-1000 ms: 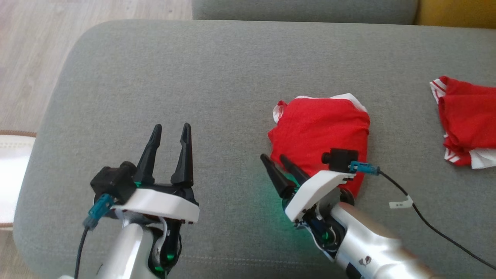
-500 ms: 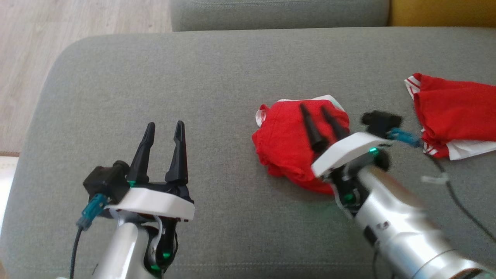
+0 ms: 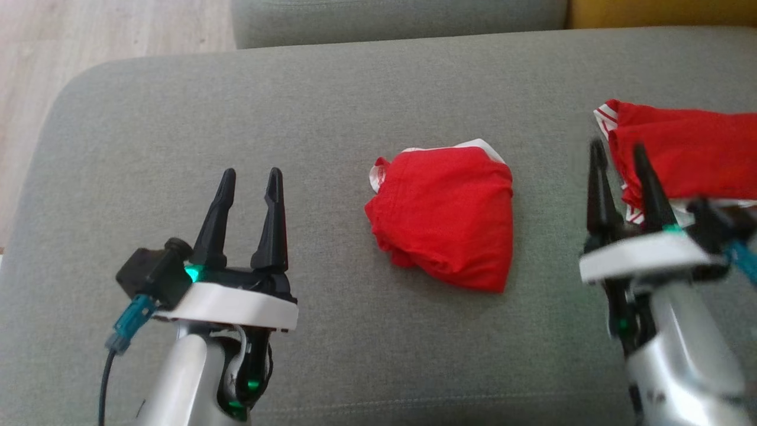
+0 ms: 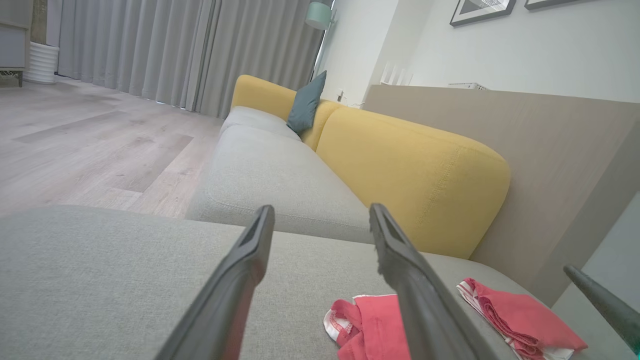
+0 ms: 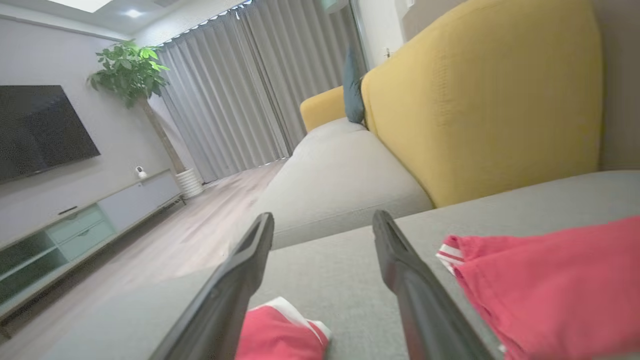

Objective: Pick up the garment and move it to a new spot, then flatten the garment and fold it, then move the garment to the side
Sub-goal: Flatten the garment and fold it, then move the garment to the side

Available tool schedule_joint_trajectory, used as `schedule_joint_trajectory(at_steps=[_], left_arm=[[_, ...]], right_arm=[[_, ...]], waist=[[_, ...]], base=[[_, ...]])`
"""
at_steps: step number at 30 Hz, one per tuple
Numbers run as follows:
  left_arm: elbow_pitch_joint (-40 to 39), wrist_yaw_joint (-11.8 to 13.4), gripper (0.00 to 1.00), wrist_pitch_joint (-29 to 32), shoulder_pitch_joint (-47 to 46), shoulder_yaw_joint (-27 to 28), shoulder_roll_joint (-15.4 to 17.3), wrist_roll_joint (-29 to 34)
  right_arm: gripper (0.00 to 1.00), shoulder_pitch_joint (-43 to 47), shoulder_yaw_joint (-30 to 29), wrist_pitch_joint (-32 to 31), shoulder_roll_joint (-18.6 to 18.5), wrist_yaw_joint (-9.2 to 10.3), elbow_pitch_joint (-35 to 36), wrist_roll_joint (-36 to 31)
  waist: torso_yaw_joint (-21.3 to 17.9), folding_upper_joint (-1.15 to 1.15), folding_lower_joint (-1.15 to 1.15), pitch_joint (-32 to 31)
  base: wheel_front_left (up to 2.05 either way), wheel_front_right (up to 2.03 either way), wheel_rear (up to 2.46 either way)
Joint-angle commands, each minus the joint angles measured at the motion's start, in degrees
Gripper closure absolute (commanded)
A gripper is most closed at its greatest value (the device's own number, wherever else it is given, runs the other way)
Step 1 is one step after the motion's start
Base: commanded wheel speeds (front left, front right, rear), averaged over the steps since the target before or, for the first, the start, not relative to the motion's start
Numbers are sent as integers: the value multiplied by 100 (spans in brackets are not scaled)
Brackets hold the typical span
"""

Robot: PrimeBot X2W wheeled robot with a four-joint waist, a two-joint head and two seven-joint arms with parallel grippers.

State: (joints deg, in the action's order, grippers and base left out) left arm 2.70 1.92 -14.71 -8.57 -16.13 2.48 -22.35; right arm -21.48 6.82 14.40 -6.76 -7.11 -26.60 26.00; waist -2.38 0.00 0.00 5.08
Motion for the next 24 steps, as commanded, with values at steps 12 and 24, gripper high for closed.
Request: schedule_joint_trajectory(at_steps=[12, 24], left_arm=[[-280, -73, 0, -29, -170, 63, 40, 62], [-201, -96, 0, -29, -106, 24, 40, 183]], right_arm=[[0, 1290, -580, -67, 385, -37, 1935, -1378], [0, 1435, -534, -222, 388, -37, 2010, -1022]], waist=[[-161, 0, 0, 105], [-80, 0, 0, 176]], base=[[0, 0, 0], [0, 0, 0]])
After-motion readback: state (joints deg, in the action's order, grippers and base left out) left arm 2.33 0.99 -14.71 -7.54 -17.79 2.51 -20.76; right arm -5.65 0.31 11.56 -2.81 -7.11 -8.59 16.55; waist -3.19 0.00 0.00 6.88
